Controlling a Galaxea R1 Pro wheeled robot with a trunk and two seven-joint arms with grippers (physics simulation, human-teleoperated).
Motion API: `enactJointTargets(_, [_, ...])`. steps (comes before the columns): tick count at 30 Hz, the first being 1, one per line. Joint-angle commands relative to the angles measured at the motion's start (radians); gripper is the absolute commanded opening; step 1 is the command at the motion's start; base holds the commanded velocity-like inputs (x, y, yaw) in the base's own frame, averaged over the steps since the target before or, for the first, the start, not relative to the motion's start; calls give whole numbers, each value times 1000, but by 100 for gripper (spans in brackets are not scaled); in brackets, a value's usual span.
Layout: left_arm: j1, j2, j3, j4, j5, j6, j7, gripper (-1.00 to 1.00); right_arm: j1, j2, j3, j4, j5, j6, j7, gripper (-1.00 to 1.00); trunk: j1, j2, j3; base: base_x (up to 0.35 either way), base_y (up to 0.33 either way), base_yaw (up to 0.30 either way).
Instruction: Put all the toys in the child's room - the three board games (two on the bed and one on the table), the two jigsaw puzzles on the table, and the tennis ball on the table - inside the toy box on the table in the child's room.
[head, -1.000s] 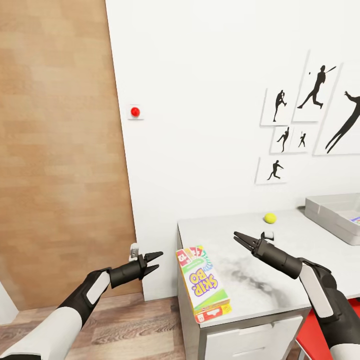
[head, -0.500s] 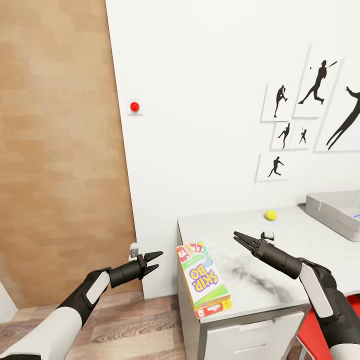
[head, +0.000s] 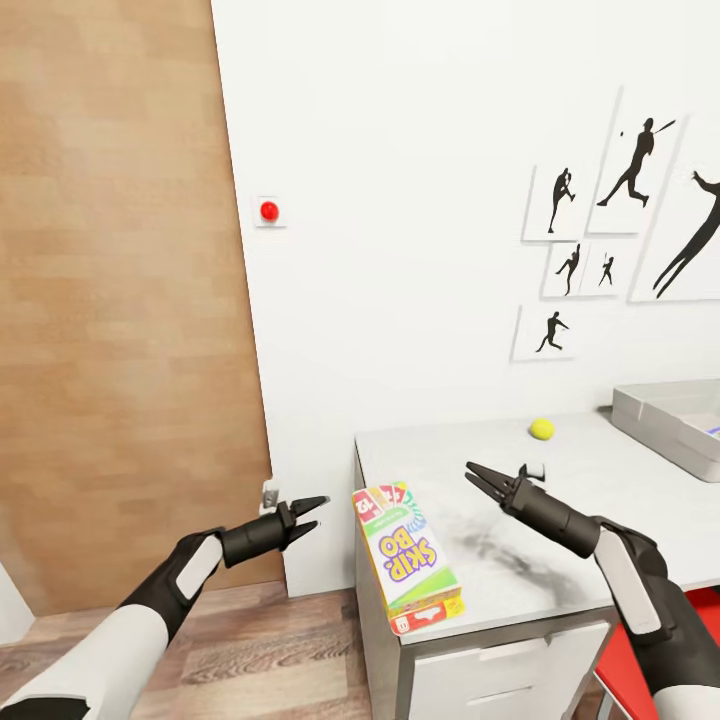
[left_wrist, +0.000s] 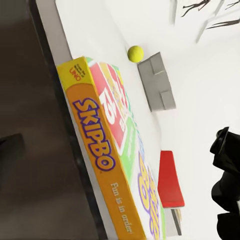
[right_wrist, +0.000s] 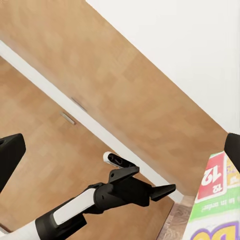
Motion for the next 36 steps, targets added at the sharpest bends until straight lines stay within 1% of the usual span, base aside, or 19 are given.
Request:
enactJointTargets(1, [-1,7,-4,0,8,5,0,100,-1,-1,-5,0,-3,5,1,100,0,-1,-1,0,0,0])
enactJointTargets(5, [-2,18,-5,1,9,5,-4,100,-1,-1,-10,-1,-3,5,1,100,0,-1,-1,0,0,0])
enactJointTargets(11, [-2,20,-5,1,9,5,-5,100,-1,-3,-12,-1,-3,5,1,100,0,-1,-1,0,0,0])
enactJointTargets(22, [-2,21,-8,1,10,3,-8,100,-1,-5,-12,-1,-3,6,1,100,42,-78,-36,0,0,0])
enactJointTargets(36, [-2,18,-12,1,10,3,-9,100,-1,-6,-12,-1,-3,6,2,100,42,-78,-36,0,0,0])
